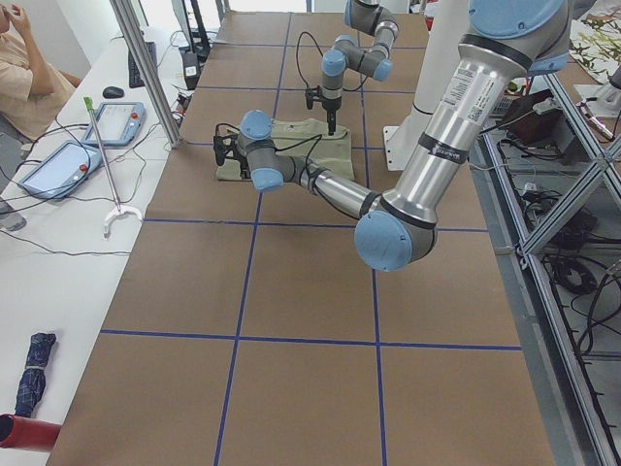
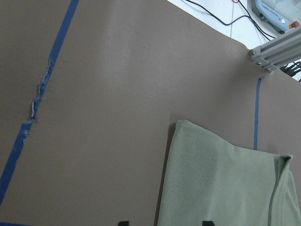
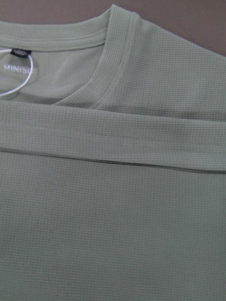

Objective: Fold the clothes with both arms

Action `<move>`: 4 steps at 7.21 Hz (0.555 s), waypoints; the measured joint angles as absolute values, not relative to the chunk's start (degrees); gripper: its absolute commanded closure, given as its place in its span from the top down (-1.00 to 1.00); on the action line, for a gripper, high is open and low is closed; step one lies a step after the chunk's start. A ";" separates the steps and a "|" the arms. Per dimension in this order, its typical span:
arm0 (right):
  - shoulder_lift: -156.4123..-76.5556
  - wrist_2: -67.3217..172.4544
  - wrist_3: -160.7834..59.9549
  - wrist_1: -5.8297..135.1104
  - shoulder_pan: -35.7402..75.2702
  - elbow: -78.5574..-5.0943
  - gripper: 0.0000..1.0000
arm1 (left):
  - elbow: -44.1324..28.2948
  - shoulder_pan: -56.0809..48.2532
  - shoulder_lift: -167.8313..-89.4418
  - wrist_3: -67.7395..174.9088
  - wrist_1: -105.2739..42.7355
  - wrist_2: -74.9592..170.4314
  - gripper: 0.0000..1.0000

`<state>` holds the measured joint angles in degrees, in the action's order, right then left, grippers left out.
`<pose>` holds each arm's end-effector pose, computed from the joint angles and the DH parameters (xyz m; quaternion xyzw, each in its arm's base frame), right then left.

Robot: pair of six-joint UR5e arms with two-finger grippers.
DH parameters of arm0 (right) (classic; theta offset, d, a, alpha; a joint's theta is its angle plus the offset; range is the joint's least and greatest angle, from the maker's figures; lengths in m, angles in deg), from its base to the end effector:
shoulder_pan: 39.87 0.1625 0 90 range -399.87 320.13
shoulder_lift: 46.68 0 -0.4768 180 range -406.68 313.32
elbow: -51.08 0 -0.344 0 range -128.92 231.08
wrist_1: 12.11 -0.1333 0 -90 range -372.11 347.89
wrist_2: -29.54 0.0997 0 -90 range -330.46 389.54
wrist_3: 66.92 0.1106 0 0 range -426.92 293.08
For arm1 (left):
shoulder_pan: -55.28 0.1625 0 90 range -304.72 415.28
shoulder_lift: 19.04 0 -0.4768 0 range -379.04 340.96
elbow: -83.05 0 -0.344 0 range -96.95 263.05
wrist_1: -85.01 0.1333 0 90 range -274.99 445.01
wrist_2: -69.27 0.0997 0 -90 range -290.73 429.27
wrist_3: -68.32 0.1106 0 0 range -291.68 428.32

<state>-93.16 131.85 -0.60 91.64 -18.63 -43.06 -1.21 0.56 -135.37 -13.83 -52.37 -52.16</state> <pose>-0.6155 -0.3570 0.2880 0.0160 -0.3071 -0.0515 0.9501 0.3185 -0.5811 0.4118 0.0875 0.5765 -0.1785 0.7926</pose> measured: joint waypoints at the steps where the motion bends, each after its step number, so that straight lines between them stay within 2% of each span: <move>1: -92.08 131.85 -2.56 93.20 -19.07 -41.74 1.00 | -1.23 0.54 -135.34 -13.83 -52.36 -52.18 0.21; 4: -91.79 131.85 -5.27 97.14 -20.34 -40.99 1.00 | -1.21 0.54 -135.32 -13.82 -52.36 -52.19 0.21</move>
